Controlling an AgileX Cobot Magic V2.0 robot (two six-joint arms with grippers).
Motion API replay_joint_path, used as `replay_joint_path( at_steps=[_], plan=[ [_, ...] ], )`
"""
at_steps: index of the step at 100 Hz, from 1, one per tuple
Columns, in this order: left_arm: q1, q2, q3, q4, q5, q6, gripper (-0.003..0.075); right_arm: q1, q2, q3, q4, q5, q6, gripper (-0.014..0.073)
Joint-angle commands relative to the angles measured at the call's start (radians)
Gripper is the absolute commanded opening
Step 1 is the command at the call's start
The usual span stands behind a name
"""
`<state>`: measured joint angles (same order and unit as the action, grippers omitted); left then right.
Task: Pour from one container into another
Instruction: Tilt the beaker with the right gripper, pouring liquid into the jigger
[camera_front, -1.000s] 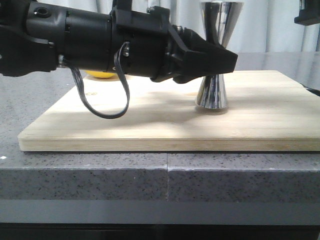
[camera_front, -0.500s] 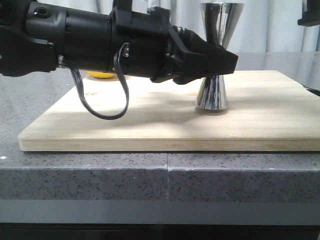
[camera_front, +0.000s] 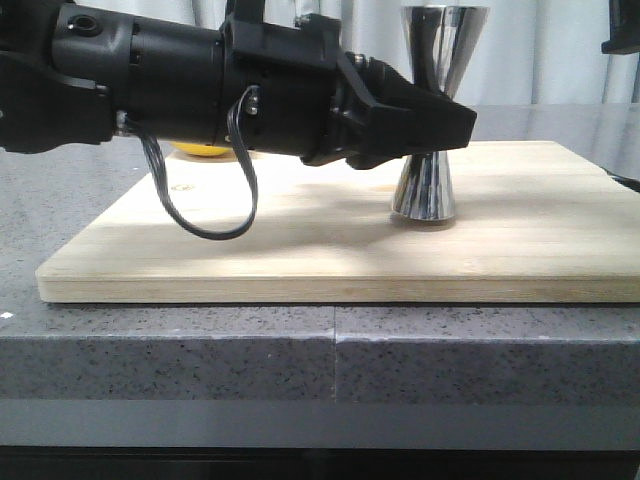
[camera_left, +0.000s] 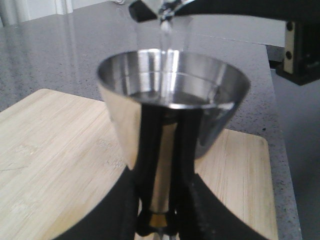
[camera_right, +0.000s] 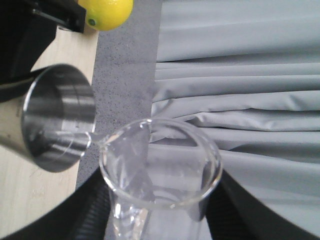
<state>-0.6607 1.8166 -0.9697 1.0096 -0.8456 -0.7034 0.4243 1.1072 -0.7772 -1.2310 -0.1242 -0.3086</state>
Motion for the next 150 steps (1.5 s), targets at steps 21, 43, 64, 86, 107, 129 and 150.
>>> replay_joint_path(
  at_steps=[21, 43, 64, 86, 107, 129, 150],
  plan=[
    [-0.002, -0.057, -0.024, -0.045, -0.079, -0.008, -0.0021, 0.004, -0.025, -0.037, -0.018, -0.016, -0.008, 0.025],
    [-0.002, -0.057, -0.024, -0.045, -0.079, -0.008, -0.0021, 0.004, -0.025, -0.037, -0.026, -0.016, -0.008, 0.025],
    [-0.002, -0.057, -0.024, -0.043, -0.079, -0.008, -0.0021, 0.004, -0.025, -0.037, -0.033, -0.016, -0.008, 0.025],
    [-0.002, -0.057, -0.024, -0.043, -0.079, -0.008, -0.0021, 0.004, -0.025, -0.037, -0.049, -0.016, -0.008, 0.025],
    [-0.002, -0.057, -0.024, -0.043, -0.079, -0.008, -0.0021, 0.004, -0.025, -0.037, -0.051, -0.016, -0.008, 0.025],
    [-0.002, -0.057, -0.024, -0.041, -0.079, -0.008, -0.0021, 0.004, -0.025, -0.037, -0.051, -0.016, -0.008, 0.025],
    [-0.002, -0.057, -0.024, -0.041, -0.079, -0.008, -0.0021, 0.004, -0.025, -0.037, -0.051, -0.016, -0.008, 0.025]
  ],
)
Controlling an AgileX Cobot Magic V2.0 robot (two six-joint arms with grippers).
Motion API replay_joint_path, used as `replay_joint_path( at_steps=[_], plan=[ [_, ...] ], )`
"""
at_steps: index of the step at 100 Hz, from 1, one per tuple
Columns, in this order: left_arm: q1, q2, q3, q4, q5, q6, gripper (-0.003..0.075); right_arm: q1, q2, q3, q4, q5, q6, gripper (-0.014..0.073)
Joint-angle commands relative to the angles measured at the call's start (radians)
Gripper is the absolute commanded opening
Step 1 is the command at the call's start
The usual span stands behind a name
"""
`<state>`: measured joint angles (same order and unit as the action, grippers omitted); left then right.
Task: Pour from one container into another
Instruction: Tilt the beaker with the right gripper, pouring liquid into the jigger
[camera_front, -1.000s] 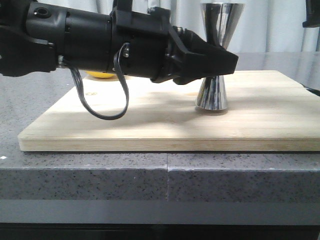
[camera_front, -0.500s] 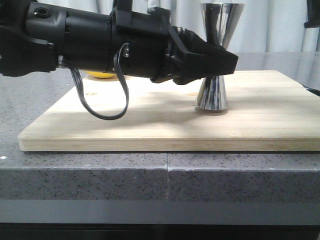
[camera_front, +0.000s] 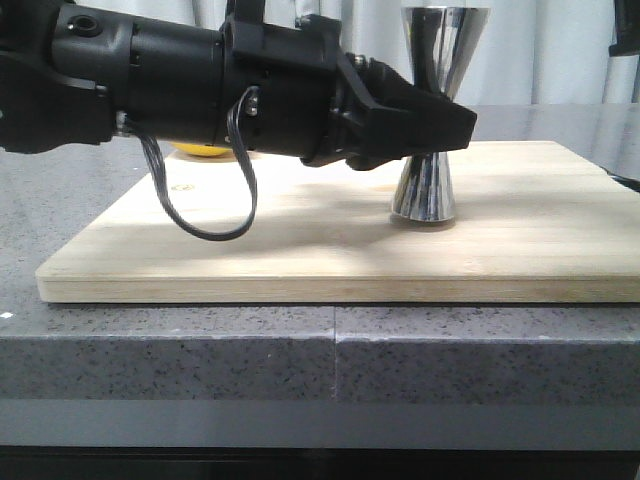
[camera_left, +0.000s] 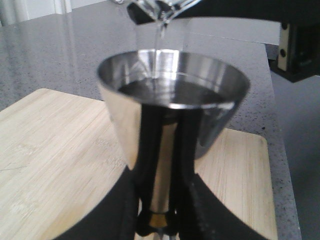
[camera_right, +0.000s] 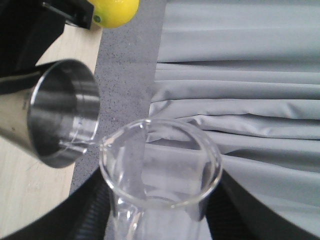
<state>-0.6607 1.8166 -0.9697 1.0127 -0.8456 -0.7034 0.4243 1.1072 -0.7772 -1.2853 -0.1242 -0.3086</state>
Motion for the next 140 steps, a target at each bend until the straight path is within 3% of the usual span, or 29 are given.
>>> replay_joint_path(
  at_steps=[1, 55, 124, 140],
  plan=[
    [-0.002, -0.057, -0.024, -0.044, -0.079, -0.008, -0.0021, 0.004, -0.025, -0.037, 0.003, -0.016, -0.008, 0.0251],
    [-0.002, -0.057, -0.024, -0.044, -0.079, -0.008, -0.0021, 0.004, -0.025, -0.037, 0.027, -0.031, 0.009, 0.025],
    [-0.002, -0.057, -0.024, -0.044, -0.081, -0.008, -0.0021, -0.008, -0.025, -0.037, 0.527, -0.052, 0.019, 0.025],
    [-0.002, -0.057, -0.024, -0.044, -0.081, -0.008, -0.0021, -0.041, -0.023, -0.037, 0.696, -0.089, 0.019, 0.025]
  ],
)
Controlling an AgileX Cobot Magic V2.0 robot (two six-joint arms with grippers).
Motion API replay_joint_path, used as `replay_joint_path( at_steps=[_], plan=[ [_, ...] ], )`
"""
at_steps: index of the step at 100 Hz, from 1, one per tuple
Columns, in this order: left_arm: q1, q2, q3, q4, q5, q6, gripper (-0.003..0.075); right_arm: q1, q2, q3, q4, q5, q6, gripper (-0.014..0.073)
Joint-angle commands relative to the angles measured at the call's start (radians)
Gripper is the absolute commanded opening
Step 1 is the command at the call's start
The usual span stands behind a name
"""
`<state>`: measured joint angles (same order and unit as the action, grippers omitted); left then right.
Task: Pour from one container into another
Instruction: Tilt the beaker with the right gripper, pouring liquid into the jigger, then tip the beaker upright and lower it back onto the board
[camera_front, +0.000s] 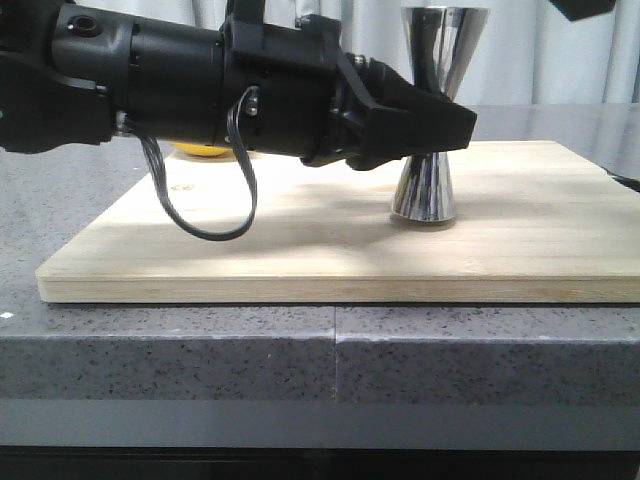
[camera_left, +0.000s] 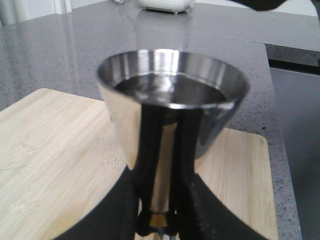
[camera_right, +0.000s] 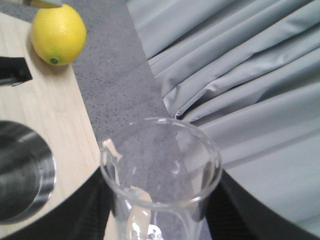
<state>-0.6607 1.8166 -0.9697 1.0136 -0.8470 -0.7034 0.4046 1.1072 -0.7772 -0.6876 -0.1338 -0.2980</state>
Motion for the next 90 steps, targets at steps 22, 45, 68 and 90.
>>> replay_joint_path(
  at_steps=[22, 45, 68, 90],
  plan=[
    [-0.002, -0.057, -0.024, -0.045, -0.08, -0.008, -0.0021, -0.12, 0.004, -0.037, 0.317, -0.106, 0.009, 0.025],
    [-0.002, -0.057, -0.024, -0.045, -0.08, -0.008, -0.0021, -0.181, 0.114, -0.037, 0.465, -0.214, 0.009, 0.025],
    [-0.002, -0.057, -0.024, -0.045, -0.08, -0.008, -0.0021, -0.219, 0.265, -0.037, 0.598, -0.356, 0.009, 0.025],
    [-0.002, -0.057, -0.024, -0.045, -0.082, -0.023, -0.0021, -0.226, 0.373, -0.037, 0.659, -0.452, 0.05, 0.025]
  ],
)
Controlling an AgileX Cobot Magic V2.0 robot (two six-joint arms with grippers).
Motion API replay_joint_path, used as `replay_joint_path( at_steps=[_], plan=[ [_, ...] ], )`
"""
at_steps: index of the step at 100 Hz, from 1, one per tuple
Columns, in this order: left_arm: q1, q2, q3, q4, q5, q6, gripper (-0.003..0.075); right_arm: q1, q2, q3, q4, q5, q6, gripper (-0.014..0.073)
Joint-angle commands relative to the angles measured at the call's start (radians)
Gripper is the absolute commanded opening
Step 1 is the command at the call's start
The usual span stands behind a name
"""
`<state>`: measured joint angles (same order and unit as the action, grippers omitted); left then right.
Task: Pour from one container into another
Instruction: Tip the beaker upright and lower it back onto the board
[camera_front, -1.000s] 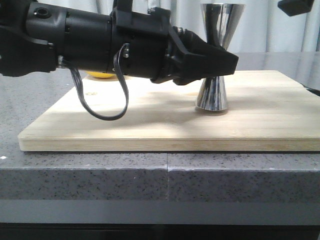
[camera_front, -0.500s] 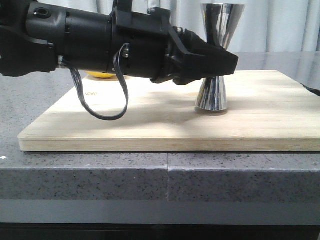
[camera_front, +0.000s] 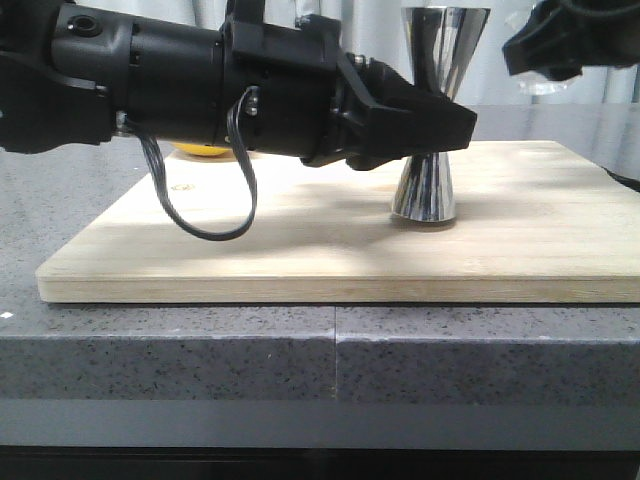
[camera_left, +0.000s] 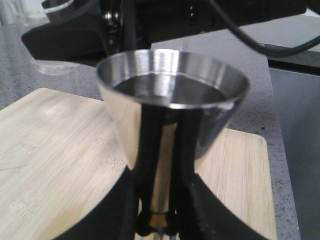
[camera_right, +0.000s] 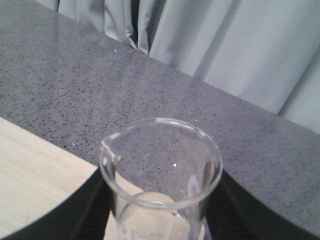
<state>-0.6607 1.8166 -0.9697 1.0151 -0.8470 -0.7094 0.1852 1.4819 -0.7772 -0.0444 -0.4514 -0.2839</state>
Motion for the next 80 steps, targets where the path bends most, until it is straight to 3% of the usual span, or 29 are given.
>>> replay_joint_path(
  at_steps=[1, 38, 80],
  plan=[
    [-0.002, -0.057, -0.024, -0.047, -0.082, -0.017, -0.0021, -0.006, 0.002, -0.037, 0.016, -0.142, 0.048, 0.025],
    [-0.002, -0.057, -0.024, -0.047, -0.082, -0.018, -0.0021, -0.006, 0.073, -0.025, 0.017, -0.235, 0.172, 0.025],
    [-0.002, -0.057, -0.024, -0.047, -0.082, -0.018, -0.0021, -0.006, 0.074, 0.067, 0.003, -0.296, 0.176, 0.025]
  ],
)
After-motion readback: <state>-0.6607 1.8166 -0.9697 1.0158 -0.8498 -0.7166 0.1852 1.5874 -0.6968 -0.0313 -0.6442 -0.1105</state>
